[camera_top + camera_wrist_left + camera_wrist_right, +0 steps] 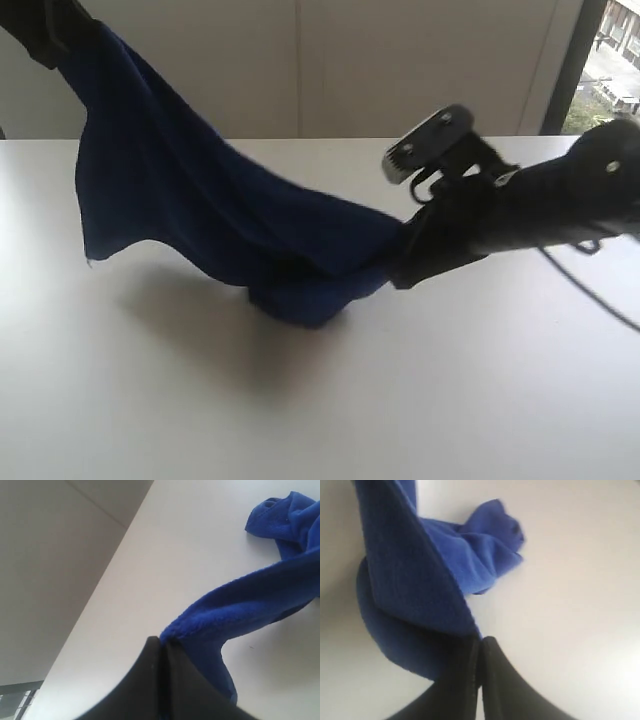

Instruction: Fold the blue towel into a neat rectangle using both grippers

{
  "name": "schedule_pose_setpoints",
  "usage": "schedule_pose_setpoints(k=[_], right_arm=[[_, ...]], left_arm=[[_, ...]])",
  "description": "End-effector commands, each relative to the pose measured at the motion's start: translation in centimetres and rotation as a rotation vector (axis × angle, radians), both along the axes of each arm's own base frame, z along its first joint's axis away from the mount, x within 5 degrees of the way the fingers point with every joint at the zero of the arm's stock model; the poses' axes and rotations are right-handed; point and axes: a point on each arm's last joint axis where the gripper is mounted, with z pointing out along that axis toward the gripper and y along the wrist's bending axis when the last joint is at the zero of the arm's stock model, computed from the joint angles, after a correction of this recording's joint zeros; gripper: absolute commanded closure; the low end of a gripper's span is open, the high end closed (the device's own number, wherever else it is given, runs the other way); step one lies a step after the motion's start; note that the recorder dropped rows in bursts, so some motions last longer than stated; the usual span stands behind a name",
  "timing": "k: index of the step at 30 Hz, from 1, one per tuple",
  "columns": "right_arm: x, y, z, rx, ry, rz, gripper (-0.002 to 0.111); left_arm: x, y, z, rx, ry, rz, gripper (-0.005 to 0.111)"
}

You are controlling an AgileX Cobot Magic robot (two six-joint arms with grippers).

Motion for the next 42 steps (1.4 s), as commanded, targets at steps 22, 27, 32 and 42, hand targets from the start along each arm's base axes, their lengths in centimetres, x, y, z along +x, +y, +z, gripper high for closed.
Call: schedule_pose_setpoints(k=[22, 27, 32, 42], right_arm=[[2.2, 2.7, 3.9, 0.182, 0.303, 0.135, 0.108], [3.0, 6.7, -0.1, 0.228, 0.391, 0.198, 0.097], [2.9, 8.6, -0.9, 0.251, 0.374, 0.304, 0.054], [4.5, 1.4, 1.7, -0.209, 0.275, 0.227, 0.046]], left_arm=[[-4.7, 2.3, 2.3, 0.124, 0.119, 0.117, 0.107], [-4.9, 2.4, 2.1, 0.137, 0.151, 0.115, 0.107], [-4.9, 2.6, 1.3, 0.168, 0.182, 0.122, 0.107], [-4.7, 3.5, 0.1, 0.269, 0.202, 0.162, 0.107]])
